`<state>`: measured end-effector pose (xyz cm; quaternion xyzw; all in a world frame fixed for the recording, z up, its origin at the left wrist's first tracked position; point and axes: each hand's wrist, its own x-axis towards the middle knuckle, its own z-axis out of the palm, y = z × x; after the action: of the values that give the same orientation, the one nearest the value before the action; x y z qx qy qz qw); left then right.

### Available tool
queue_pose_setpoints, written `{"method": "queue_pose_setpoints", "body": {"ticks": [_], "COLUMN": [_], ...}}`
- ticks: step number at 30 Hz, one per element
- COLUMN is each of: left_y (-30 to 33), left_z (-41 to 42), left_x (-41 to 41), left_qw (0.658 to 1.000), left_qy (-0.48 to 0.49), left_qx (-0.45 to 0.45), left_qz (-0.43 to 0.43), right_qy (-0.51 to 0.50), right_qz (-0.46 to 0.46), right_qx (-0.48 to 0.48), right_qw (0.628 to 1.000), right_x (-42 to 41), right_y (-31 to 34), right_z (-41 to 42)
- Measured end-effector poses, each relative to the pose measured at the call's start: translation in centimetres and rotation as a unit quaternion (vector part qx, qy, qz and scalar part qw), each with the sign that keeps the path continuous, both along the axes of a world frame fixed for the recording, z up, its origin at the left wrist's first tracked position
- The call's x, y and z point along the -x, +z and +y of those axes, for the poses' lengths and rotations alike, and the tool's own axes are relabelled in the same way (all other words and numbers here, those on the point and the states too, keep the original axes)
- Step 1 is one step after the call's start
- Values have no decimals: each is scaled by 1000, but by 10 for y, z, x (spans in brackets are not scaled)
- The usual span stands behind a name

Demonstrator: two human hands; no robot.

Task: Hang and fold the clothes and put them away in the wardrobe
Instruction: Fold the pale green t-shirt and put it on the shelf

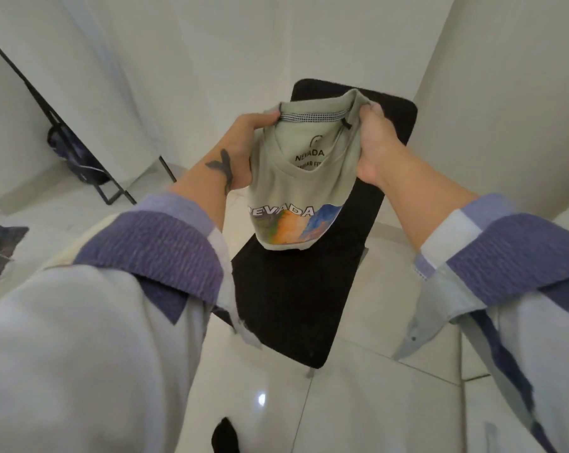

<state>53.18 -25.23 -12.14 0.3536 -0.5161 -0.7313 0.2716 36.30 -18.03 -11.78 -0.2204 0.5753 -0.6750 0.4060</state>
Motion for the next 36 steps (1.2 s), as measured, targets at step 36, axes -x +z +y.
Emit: {"method": "queue_pose_setpoints", "body": {"ticks": [36], "left_y": [-465], "left_z": [-144], "left_x": [65], "left_qw": [894], "left_qy": [260], "left_qx": [145], "left_qz": [-335], "right_qy": [-26], "right_qz": [235], "right_qx": [-333], "right_qw": [913], "right_x": [69], "right_y": [-463], "right_z": [-159]}}
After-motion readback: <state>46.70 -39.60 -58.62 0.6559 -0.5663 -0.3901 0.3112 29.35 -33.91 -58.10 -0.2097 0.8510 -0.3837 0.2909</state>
